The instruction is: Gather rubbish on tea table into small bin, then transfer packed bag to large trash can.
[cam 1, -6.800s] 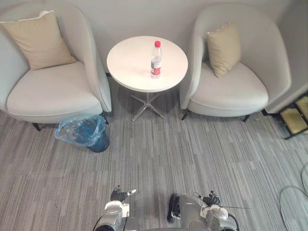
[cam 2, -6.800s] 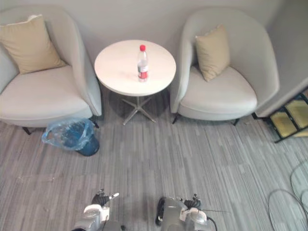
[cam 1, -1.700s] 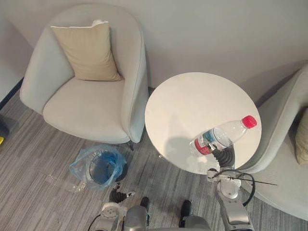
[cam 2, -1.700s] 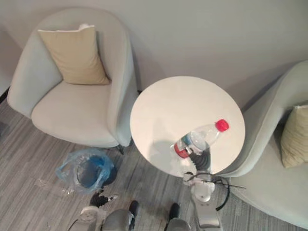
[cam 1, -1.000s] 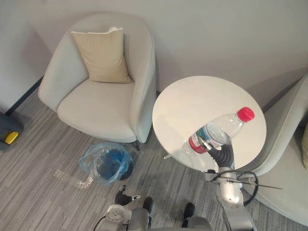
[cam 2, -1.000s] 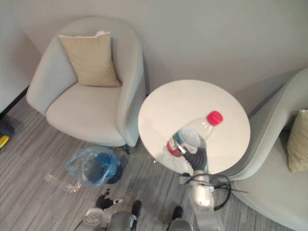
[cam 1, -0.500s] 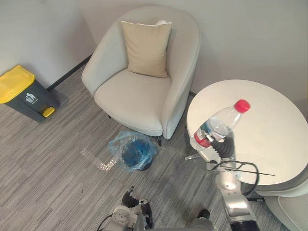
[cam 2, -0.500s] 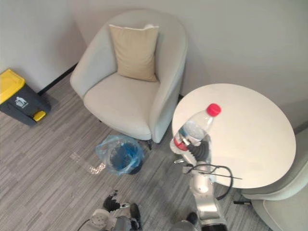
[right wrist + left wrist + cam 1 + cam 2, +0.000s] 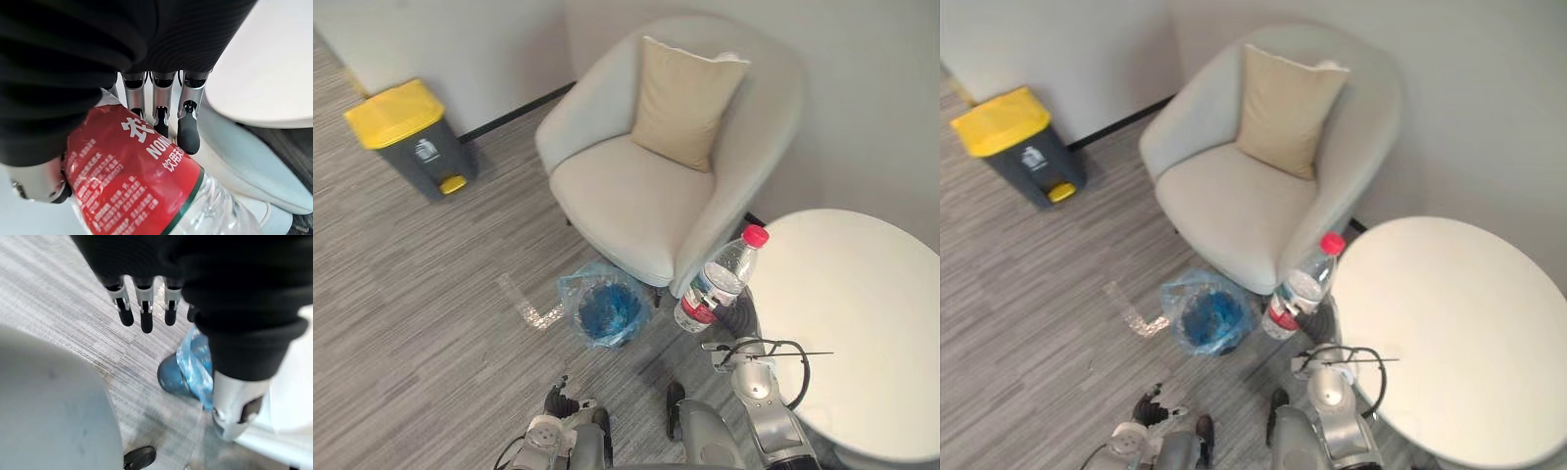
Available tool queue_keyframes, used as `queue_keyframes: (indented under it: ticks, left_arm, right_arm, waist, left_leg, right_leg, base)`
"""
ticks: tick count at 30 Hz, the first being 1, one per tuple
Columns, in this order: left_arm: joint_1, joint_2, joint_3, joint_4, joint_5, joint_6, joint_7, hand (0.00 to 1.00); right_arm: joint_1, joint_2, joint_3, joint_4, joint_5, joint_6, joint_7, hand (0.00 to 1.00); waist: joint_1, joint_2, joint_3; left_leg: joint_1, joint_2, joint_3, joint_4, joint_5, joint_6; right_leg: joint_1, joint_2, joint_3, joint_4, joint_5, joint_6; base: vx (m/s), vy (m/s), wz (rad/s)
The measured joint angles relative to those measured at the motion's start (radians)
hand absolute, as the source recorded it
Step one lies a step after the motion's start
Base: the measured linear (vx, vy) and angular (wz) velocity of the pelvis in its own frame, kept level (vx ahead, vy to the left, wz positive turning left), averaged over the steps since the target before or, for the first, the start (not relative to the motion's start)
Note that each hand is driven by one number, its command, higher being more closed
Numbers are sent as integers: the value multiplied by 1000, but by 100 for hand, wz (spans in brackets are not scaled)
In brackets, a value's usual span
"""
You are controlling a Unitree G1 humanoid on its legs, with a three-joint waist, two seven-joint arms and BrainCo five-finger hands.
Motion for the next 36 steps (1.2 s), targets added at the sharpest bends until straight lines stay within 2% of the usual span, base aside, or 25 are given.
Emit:
queue_keyframes:
  ticks: [2,3,5,6,8,10,11,12,13,15,20,24,27,29,30,32,36]
  left_arm:
    - [-3,-5,-1,12,2,2,0,0]
    - [-3,-6,0,12,3,3,0,0]
    - [-3,-6,1,6,3,2,0,0]
    - [-4,-6,1,4,3,2,0,0]
    - [-5,-6,0,-12,3,2,0,0]
    - [-6,-4,3,-21,3,3,0,0]
    - [-9,-3,2,-26,4,3,0,0]
    - [-7,-3,1,-25,5,3,0,0]
    - [-3,-4,1,-24,5,5,0,0]
    - [-4,18,2,-29,4,3,0,0]
    - [-3,29,11,-29,5,4,1,0]
    - [-11,34,62,-40,-7,-1,21,0]
    - [-54,41,83,-42,-35,-3,42,0]
    - [-104,44,121,-45,-76,-5,64,0]
    - [-110,45,128,-46,-86,-5,67,0]
    - [-153,58,172,-50,-109,-13,95,0]
    - [-189,62,235,-50,-131,-17,119,0]
  right_arm:
    - [6,-1,-28,-12,0,0,2,100]
    - [9,-1,-34,-12,0,0,2,100]
    - [20,-3,-59,-12,7,0,0,100]
    - [19,-4,-59,-12,8,-1,0,100]
    - [7,-4,-54,-12,9,-3,0,100]
    - [-5,0,-55,-3,9,-3,0,100]
    - [-8,0,-55,7,9,-2,1,100]
    - [-8,-1,-54,14,9,-2,1,100]
    - [-10,1,-55,37,9,-3,1,100]
    - [-12,35,-35,65,6,-4,7,100]
    - [-53,50,21,153,-1,-7,16,100]
    - [-126,45,46,252,-3,-1,12,100]
    - [-217,13,66,309,-3,0,-3,100]
    - [-305,-17,76,364,-3,12,-21,100]
    - [-318,-23,78,369,-3,14,-23,100]
    - [-398,-44,96,390,-4,25,-34,100]
    - [-485,-46,101,404,-3,38,-42,100]
  waist:
    - [-7,25,-10]
    - [-7,26,-10]
    - [-3,11,-4]
    - [-1,8,-3]
    - [11,-7,0]
    - [13,-9,2]
    - [14,-13,5]
    - [15,-10,3]
    - [19,-14,-4]
    - [36,-40,-11]
    - [38,-42,-9]
    - [43,-34,43]
    - [43,-25,98]
    - [44,-19,162]
    - [45,-18,172]
    - [59,-15,220]
    - [78,-20,251]
  left_leg:
    - [1,55,-12,-15,2,-12]
    - [3,64,-7,-15,4,-15]
    - [14,114,72,50,19,-18]
    - [12,118,90,65,22,-15]
    - [-20,136,202,135,16,9]
    - [-47,143,257,112,7,5]
    - [-55,142,288,53,21,10]
    - [-49,143,294,6,62,19]
    - [-22,137,297,-43,118,-24]
    - [-7,100,310,-45,116,-17]
    - [5,77,334,-41,101,7]
    - [-15,94,359,-8,91,18]
    - [-139,112,361,91,80,31]
    - [-239,105,347,166,59,42]
    - [-254,104,342,180,54,42]
    - [-380,107,323,258,44,49]
    - [-541,110,306,330,45,52]
  right_leg:
    - [43,30,-94,-16,-17,-31]
    - [57,36,-107,-24,-17,-31]
    - [151,65,-134,-73,-18,-33]
    - [163,67,-135,-81,-18,-33]
    - [210,58,-131,-119,-26,-47]
    - [212,38,-131,-118,-26,-47]
    - [226,18,-134,-118,-27,-44]
    - [235,14,-136,-116,-28,-37]
    - [253,7,-129,-111,-44,-1]
    - [261,-29,-117,-115,-41,19]
    - [258,-56,-86,-108,-26,41]
    - [193,-58,-47,-22,-27,41]
    - [55,-67,-38,91,-40,52]
    - [-40,-92,-41,182,-88,53]
    - [-54,-93,-43,196,-95,54]
    - [-172,-111,-44,283,-130,51]
    - [-325,-128,-47,360,-161,44]
  base:
    - [330,-240,85]
    - [314,-216,92]
    - [250,-140,73]
    - [214,-78,42]
    - [204,-24,21]
    - [130,106,24]
    - [124,174,32]
    - [119,192,29]
    - [139,177,10]
    - [132,202,1]
    - [47,118,-9]
    - [-54,13,-24]
    - [-154,10,-16]
    - [-234,13,19]
    - [-254,21,20]
    - [-232,13,12]
    - [-221,0,6]
